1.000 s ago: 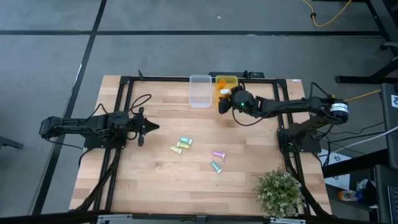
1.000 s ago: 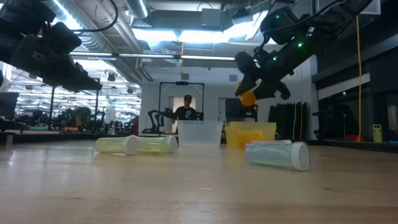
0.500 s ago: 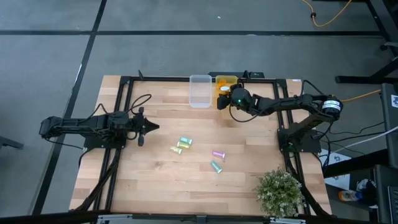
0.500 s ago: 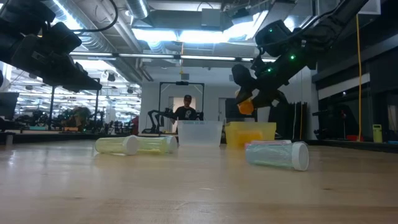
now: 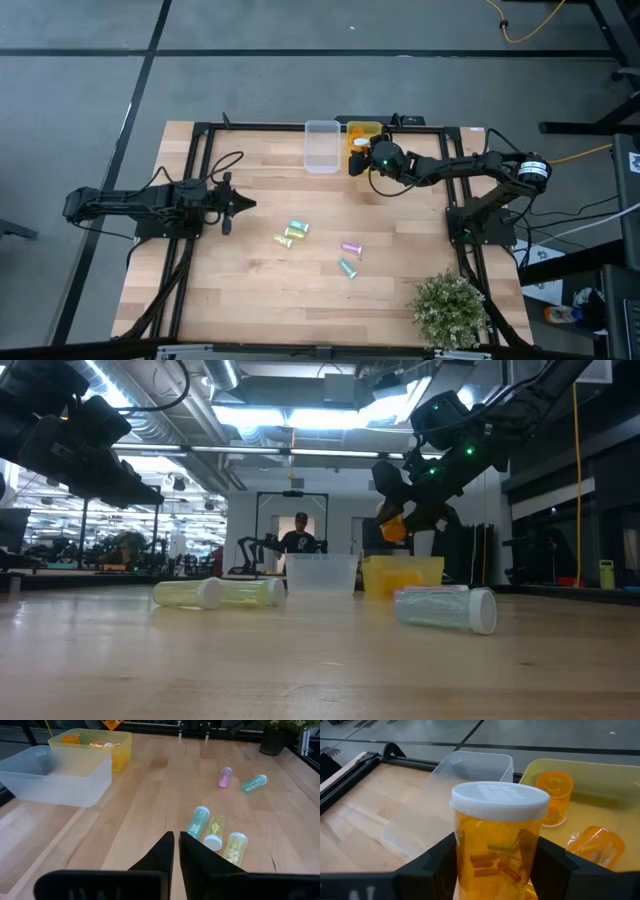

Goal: Pick and place medicine bottles into bin by pill shape (circle, oval)
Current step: Put the large orange pill bottle into the yellow bin

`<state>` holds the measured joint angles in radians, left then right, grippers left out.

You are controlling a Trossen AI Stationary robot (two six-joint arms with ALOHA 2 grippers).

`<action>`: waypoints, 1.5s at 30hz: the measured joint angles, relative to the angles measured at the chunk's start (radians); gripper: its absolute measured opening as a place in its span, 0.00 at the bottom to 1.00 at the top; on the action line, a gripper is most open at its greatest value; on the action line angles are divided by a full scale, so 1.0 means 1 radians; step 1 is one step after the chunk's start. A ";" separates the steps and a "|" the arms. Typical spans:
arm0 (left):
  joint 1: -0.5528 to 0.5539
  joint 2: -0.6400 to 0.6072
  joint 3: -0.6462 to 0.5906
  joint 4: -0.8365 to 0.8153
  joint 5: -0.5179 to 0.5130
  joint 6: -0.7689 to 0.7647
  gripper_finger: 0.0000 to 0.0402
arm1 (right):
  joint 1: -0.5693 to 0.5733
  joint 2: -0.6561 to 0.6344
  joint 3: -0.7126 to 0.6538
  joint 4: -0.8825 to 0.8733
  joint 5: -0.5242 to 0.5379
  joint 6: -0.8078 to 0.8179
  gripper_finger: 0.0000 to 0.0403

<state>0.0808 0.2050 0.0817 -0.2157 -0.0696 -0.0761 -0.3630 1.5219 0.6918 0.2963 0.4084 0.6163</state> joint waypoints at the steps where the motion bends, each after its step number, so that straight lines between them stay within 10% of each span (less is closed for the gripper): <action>1: 0.000 0.000 0.000 0.000 0.000 0.000 0.06 | 0.000 0.000 0.000 0.000 0.000 0.000 0.50; 45: 0.000 0.000 0.000 0.000 0.000 0.000 0.06 | -0.007 0.000 0.000 -0.002 0.042 -0.024 0.50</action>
<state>0.0807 0.2050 0.0818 -0.2157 -0.0696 -0.0761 -0.3702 1.5215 0.6918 0.2947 0.4499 0.5921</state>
